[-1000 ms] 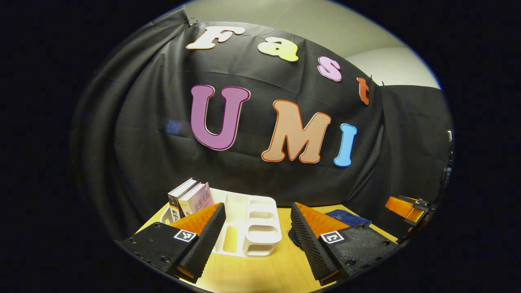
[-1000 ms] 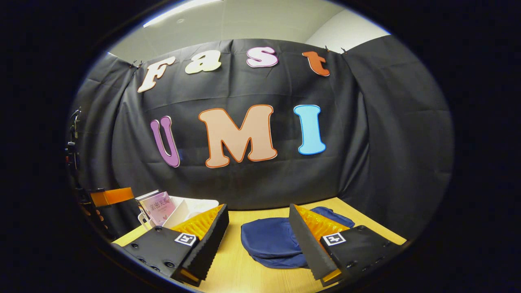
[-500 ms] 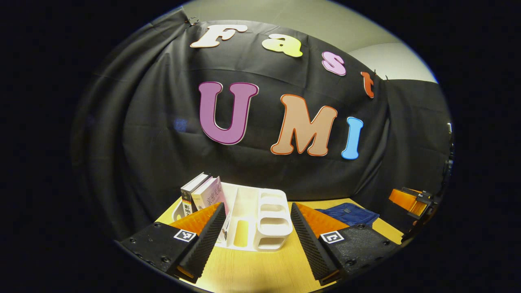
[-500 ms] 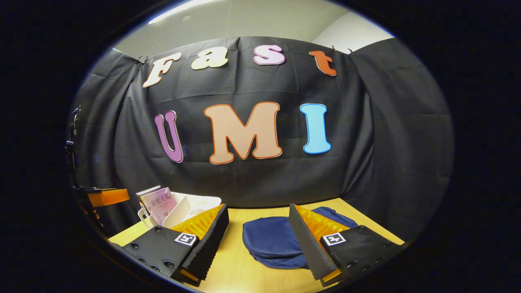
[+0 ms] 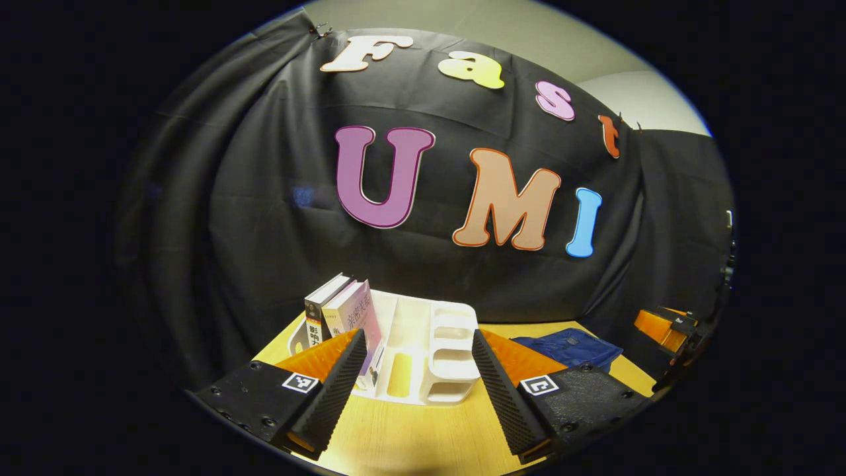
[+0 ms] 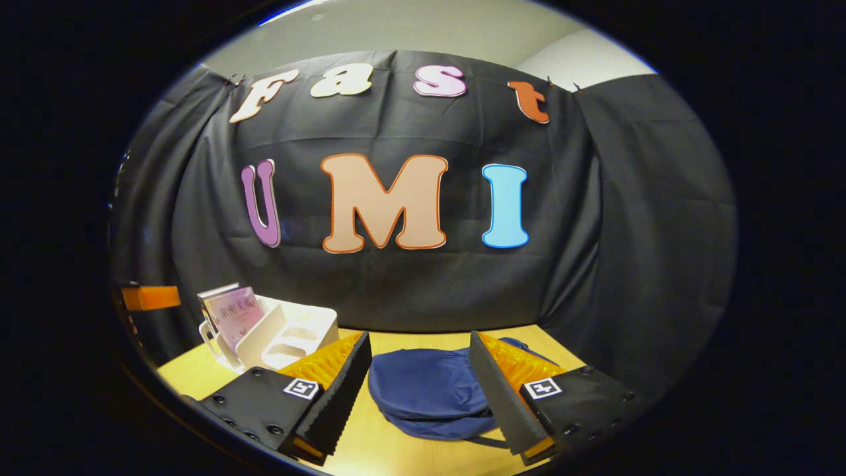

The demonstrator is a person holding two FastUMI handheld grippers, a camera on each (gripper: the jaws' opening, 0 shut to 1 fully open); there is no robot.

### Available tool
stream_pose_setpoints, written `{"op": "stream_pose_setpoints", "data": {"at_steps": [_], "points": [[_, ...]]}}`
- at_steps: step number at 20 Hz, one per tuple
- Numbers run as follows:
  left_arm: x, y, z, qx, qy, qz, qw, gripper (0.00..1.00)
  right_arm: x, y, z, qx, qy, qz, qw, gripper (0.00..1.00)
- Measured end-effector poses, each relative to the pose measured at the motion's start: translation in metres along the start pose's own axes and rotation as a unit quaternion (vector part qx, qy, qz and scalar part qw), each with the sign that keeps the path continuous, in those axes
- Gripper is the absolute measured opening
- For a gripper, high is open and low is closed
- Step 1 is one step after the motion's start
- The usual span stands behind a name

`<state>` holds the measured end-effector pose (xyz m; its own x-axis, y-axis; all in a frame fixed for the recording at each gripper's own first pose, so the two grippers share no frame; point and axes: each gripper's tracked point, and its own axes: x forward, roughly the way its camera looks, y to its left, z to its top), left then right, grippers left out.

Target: Open the schoolbag, grab two books from the bookshelf and put them into the schoolbag.

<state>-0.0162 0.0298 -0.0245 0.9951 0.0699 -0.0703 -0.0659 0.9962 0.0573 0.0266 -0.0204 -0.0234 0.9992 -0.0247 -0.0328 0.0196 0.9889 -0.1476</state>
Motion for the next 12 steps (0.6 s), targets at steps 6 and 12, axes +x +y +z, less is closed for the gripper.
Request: {"op": "stream_pose_setpoints", "data": {"at_steps": [6,12], "points": [[0.002,0.007,-0.004,0.001,0.01,0.006,1.0,0.95,0.011,-0.001,-0.028,-0.111,0.019,0.03,0.993,0.97],[0.0,0.019,-0.008,0.003,0.015,0.023,1.0,0.95,0.03,-0.017,-0.074,-0.233,0.042,0.027,0.971,0.94]]}}
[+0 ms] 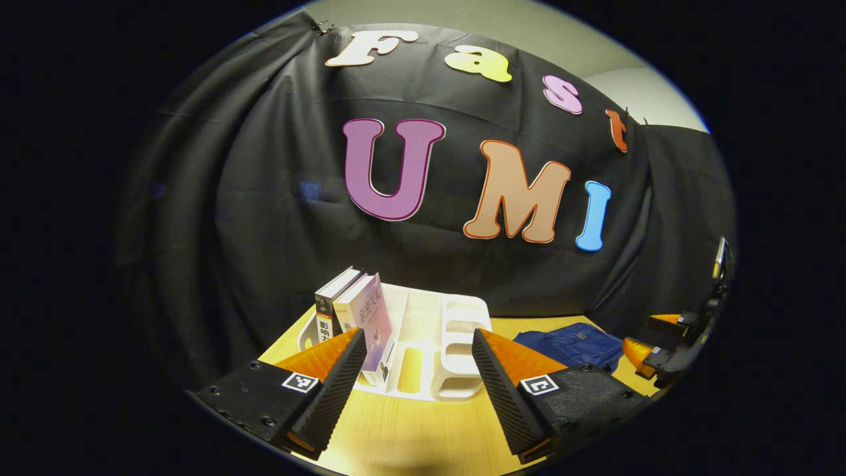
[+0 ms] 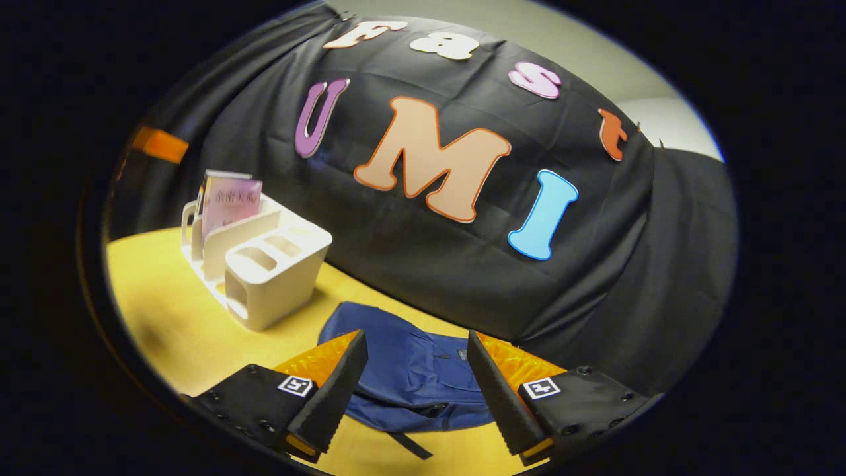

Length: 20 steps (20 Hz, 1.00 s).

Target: Open the schoolbag, grab two books from the bookshelf and put them into the schoolbag.

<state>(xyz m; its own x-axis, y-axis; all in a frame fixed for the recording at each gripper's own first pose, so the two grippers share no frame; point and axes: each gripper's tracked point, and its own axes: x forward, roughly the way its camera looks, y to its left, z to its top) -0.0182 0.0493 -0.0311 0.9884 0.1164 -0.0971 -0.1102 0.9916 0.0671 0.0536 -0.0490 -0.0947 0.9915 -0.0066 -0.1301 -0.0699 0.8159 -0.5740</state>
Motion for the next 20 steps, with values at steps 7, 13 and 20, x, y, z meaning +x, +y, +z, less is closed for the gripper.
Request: {"op": "stream_pose_setpoints", "data": {"at_steps": [7,13,20], "points": [[-0.002,0.015,-0.008,0.007,0.012,0.023,1.0,0.94,0.027,0.004,-0.078,-0.157,0.054,-0.024,0.986,0.92],[-0.003,0.028,-0.018,-0.004,0.027,0.043,0.999,0.95,0.041,0.023,-0.1,-0.272,0.046,-0.022,0.961,0.92],[-0.007,0.045,-0.021,-0.004,0.034,0.07,0.997,0.95,0.051,0.051,-0.123,-0.35,0.043,0.013,0.936,0.91]]}}
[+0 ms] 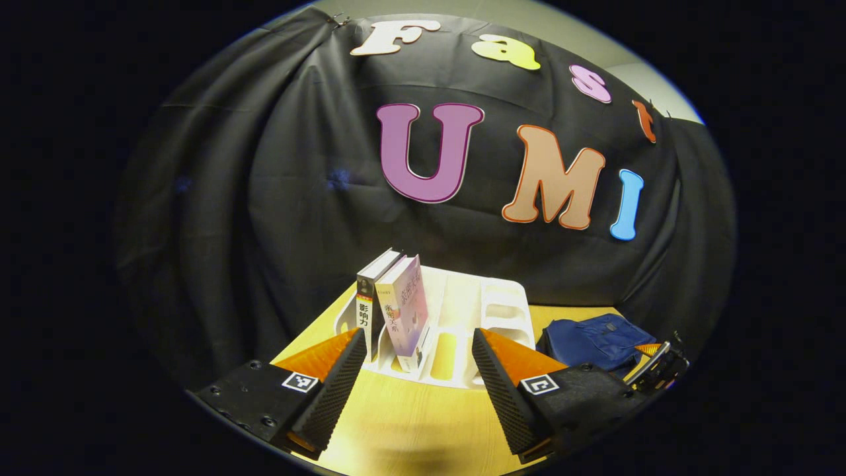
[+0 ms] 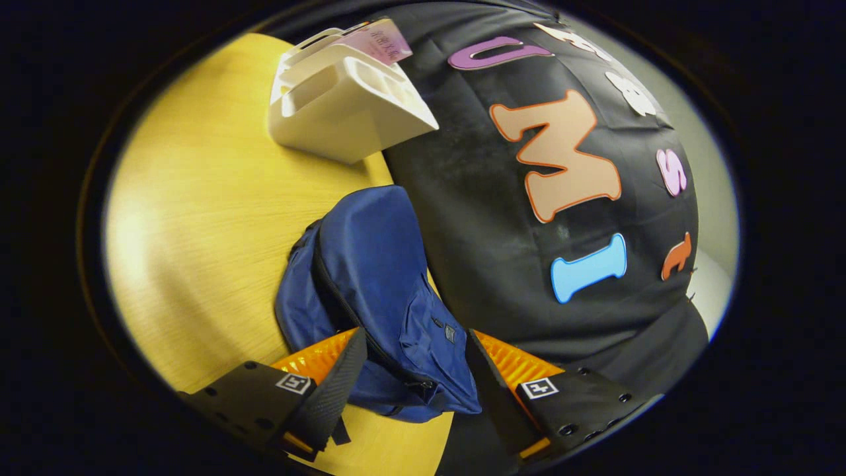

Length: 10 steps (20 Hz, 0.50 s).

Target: Open the schoolbag, grab two books from the bookshelf and put them into the schoolbag.

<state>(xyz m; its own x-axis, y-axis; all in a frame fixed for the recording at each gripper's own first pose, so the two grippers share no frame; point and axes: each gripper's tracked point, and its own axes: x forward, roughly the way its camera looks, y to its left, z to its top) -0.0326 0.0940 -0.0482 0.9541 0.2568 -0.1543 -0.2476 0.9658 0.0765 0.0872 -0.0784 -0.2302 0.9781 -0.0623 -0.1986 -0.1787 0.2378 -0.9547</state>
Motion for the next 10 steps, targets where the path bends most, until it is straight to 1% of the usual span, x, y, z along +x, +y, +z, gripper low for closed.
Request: {"op": "stream_pose_setpoints", "data": {"at_steps": [1,2,3,4,5,6,10], "points": [[-0.001,0.001,-0.001,-0.001,0.001,0.002,1.0,0.92,0.003,0.006,-0.002,-0.006,0.003,0.01,1.0,0.91],[-0.001,0.002,-0.002,-0.001,0.004,0.005,1.0,0.95,0.007,0.012,-0.003,-0.009,0.005,0.018,1.0,0.91],[-0.001,0.003,-0.004,0.0,0.006,0.007,1.0,0.95,0.009,0.014,-0.005,-0.015,0.006,0.02,1.0,0.9],[-0.002,0.004,-0.003,0.001,0.006,0.011,1.0,0.95,0.013,0.013,-0.006,-0.023,0.006,0.018,1.0,0.98],[-0.003,0.006,-0.004,0.003,0.007,0.013,1.0,0.95,0.018,0.012,-0.01,-0.027,0.008,0.016,0.999,0.9],[-0.003,0.006,-0.003,0.005,0.007,0.015,1.0,0.95,0.021,0.012,-0.012,-0.027,0.012,0.014,0.999,0.98],[-0.005,0.011,-0.006,0.007,0.011,0.022,1.0,0.95,0.034,0.005,-0.016,-0.018,0.026,0.009,0.999,0.98]]}}
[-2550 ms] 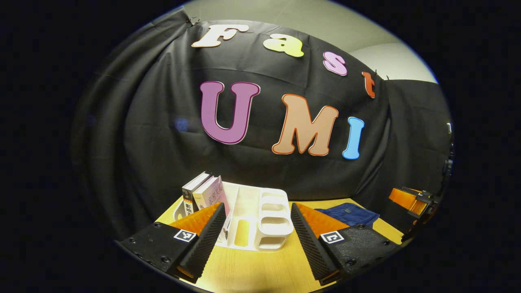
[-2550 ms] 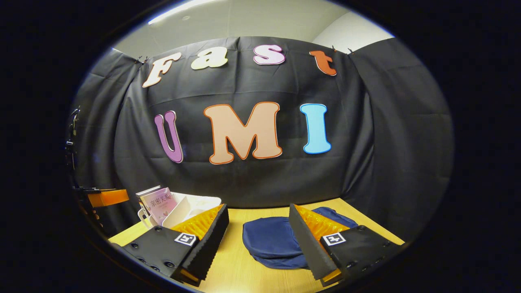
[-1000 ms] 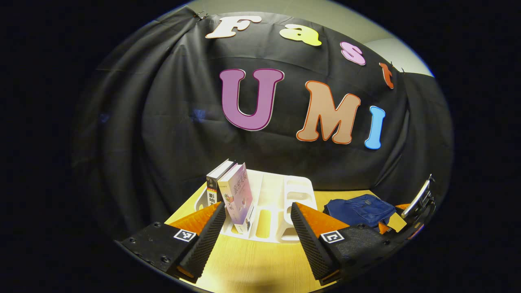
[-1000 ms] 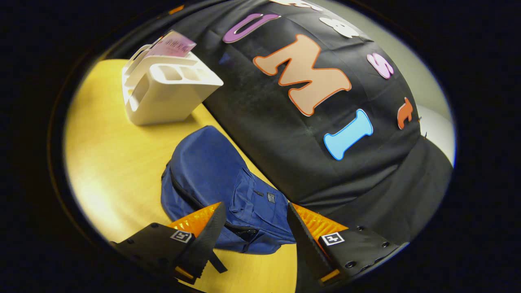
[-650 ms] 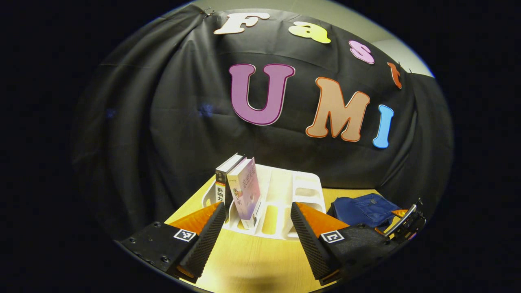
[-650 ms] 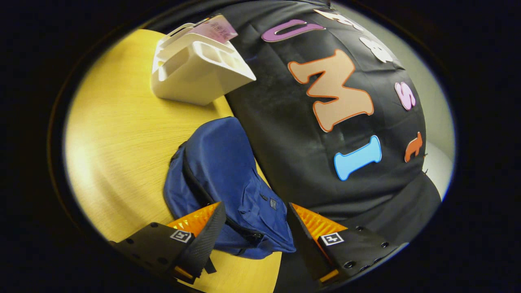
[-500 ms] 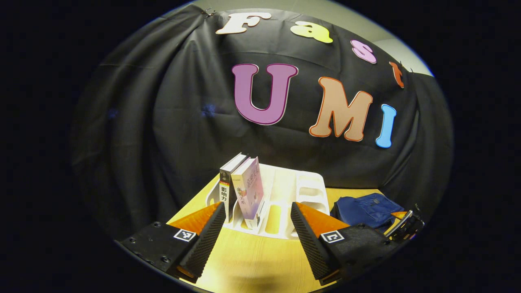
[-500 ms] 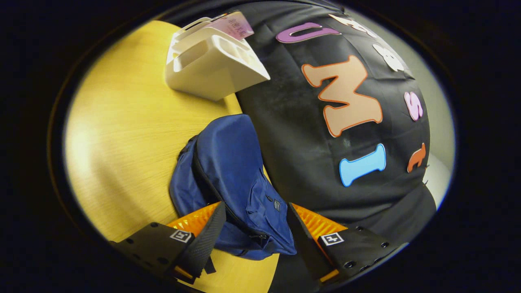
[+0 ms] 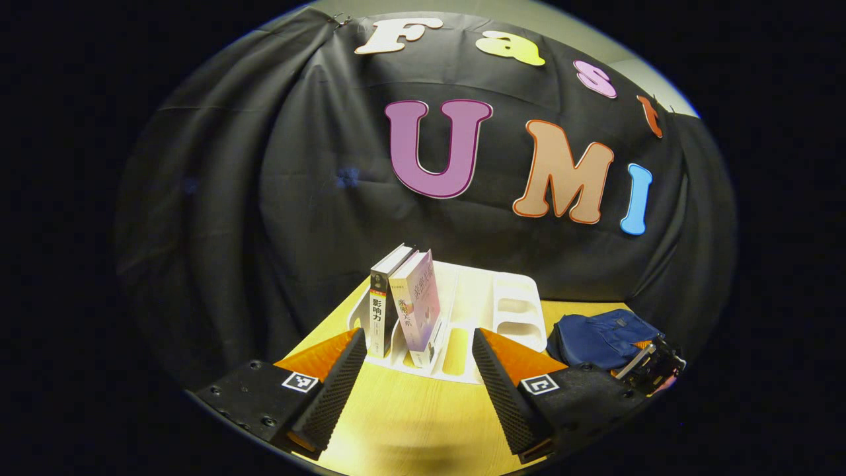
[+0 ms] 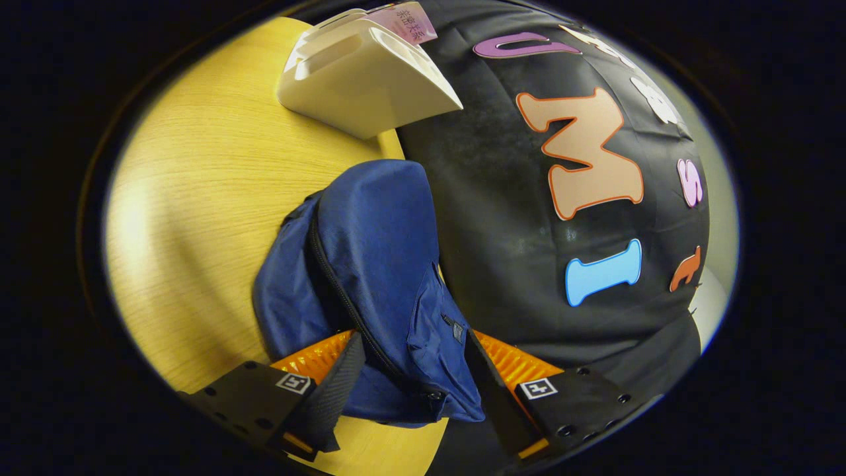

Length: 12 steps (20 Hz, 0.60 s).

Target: Open the schoolbag, grab two books from the bookshelf and put them into the schoolbag.

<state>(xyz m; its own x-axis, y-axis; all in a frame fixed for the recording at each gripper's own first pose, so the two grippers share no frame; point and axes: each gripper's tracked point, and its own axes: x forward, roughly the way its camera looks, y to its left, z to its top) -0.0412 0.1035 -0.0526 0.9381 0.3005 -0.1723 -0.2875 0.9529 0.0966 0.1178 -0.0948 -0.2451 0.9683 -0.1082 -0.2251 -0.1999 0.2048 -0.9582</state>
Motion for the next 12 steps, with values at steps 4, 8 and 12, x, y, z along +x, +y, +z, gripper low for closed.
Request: {"op": "stream_pose_setpoints", "data": {"at_steps": [4,8,12], "points": [[-0.004,0.006,0.002,-0.008,-0.002,0.009,1.0,0.95,0.014,-0.011,0.006,0.003,-0.001,-0.007,1.0,0.89],[-0.007,0.012,0.0,-0.009,0.001,0.017,1.0,0.95,0.031,-0.005,0.009,0.004,0.002,0.001,1.0,0.88],[-0.011,0.012,0.0,-0.006,0.002,0.022,1.0,0.95,0.049,0.007,0.01,0.007,0.006,0.024,1.0,0.69]]}}
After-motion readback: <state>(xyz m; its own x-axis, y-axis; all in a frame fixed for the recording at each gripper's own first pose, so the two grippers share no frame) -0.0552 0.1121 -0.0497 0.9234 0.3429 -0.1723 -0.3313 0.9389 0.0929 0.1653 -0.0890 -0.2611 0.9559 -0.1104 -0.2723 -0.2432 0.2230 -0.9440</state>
